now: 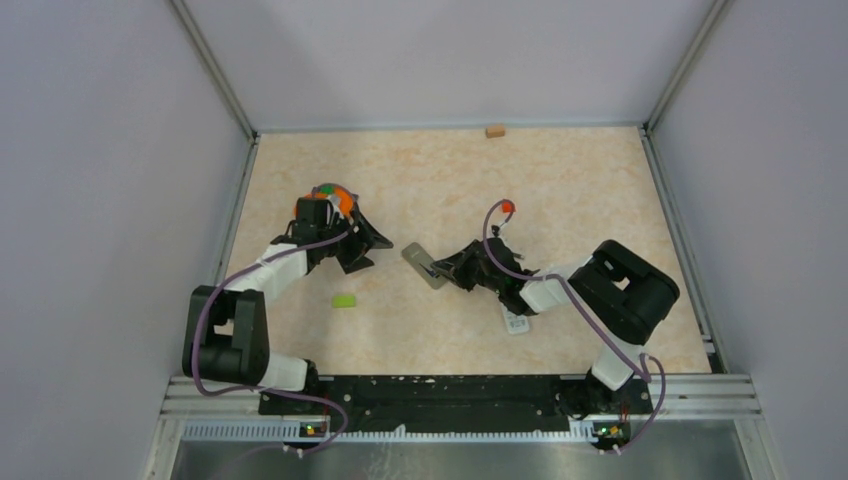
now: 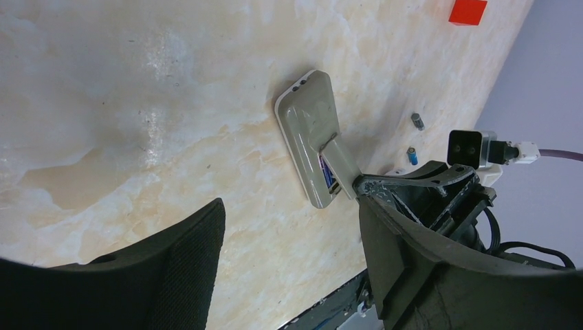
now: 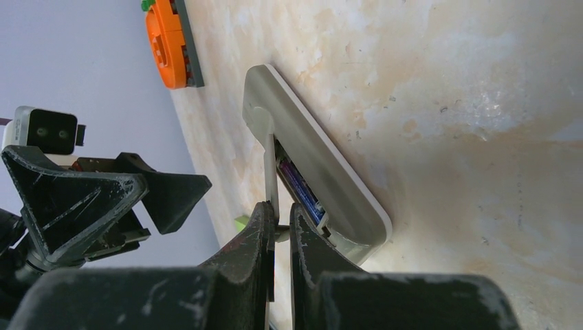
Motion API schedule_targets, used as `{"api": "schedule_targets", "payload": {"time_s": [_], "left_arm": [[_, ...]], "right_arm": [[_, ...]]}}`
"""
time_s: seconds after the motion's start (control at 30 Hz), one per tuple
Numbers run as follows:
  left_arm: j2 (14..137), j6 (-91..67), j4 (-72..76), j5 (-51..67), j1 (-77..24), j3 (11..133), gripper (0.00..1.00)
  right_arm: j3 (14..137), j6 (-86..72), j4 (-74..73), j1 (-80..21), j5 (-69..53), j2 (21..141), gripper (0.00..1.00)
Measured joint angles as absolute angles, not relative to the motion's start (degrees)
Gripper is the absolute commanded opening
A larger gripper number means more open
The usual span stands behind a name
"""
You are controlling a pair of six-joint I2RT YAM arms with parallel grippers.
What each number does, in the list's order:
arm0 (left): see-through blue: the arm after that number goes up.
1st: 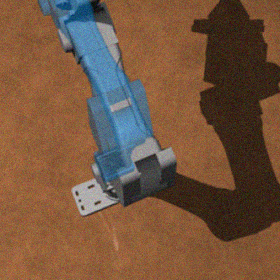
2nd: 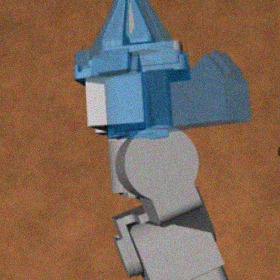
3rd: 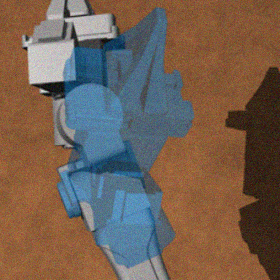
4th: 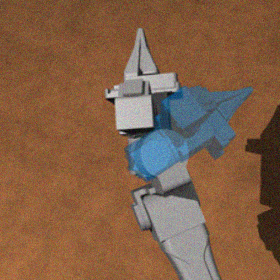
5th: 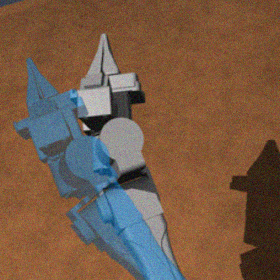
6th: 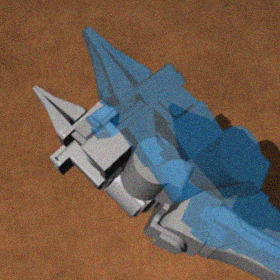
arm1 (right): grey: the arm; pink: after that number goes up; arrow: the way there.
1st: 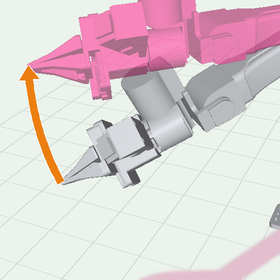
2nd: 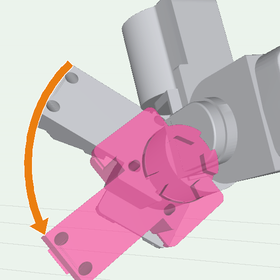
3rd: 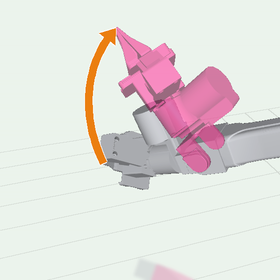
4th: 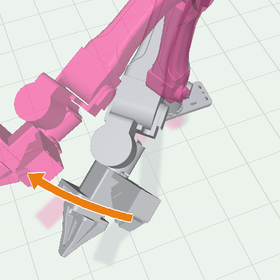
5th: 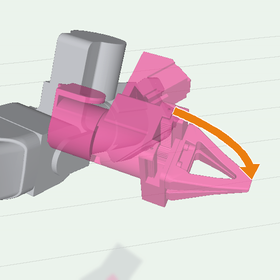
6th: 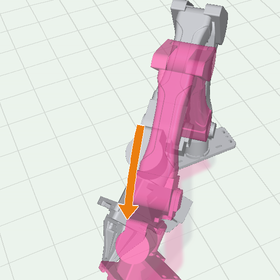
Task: Load the batteries into the remote control
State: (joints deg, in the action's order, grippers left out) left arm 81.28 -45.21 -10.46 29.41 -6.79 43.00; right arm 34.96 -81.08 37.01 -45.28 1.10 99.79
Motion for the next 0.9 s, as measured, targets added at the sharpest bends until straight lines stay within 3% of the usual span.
{"api": "schedule_targets", "payload": {"time_s": [0.9], "left_arm": [[84.29, -45.28, -8.82, 31.92, -6.79, 43.00, 0.72]], "right_arm": [[32.08, -82.04, 40.40, -45.41, 1.28, 99.39, 0.00]]}}
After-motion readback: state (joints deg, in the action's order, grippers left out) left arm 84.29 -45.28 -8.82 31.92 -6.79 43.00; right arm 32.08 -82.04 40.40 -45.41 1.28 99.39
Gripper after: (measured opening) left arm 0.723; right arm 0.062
